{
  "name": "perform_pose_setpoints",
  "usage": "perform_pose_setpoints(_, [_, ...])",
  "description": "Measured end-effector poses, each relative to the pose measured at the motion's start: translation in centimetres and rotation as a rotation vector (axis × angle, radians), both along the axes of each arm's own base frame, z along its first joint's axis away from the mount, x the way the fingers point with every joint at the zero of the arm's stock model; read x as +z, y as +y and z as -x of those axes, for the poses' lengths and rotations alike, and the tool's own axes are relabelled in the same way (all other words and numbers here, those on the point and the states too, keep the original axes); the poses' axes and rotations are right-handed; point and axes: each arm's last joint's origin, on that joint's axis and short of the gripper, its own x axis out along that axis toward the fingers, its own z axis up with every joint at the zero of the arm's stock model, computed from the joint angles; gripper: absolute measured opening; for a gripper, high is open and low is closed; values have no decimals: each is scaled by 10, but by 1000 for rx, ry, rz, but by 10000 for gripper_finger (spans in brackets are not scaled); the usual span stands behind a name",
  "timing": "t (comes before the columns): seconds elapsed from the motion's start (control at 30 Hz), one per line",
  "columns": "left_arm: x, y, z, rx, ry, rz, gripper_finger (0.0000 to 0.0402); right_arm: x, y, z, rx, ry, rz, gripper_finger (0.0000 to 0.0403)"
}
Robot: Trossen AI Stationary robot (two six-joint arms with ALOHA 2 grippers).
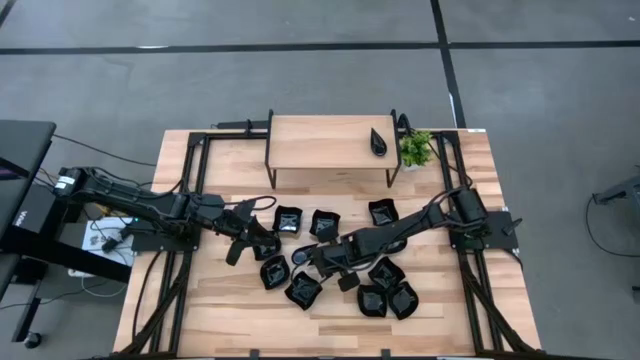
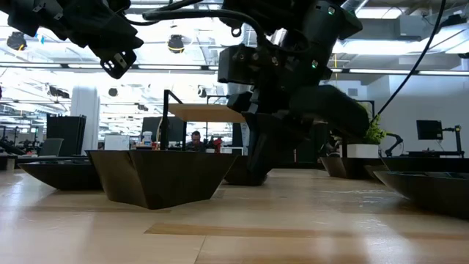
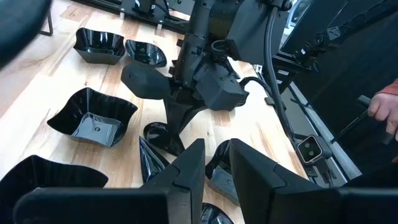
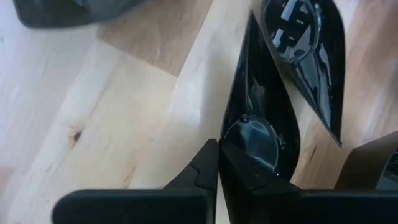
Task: Pick & Place Mini shaped plates
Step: Stack the black drop shaped plate on top of the black drop shaped plate on the shelf
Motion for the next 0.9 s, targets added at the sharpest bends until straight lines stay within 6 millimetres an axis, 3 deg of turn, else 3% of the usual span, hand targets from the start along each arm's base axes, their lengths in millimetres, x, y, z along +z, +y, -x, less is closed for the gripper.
perform_pose_setpoints(0.53, [0, 0, 0, 0, 0, 0, 76, 54, 2, 1, 5, 44, 8, 5])
perform_pose_setpoints(0.9, [0, 0, 0, -2, 1, -7, 76, 132, -17, 23, -136, -98, -79, 3])
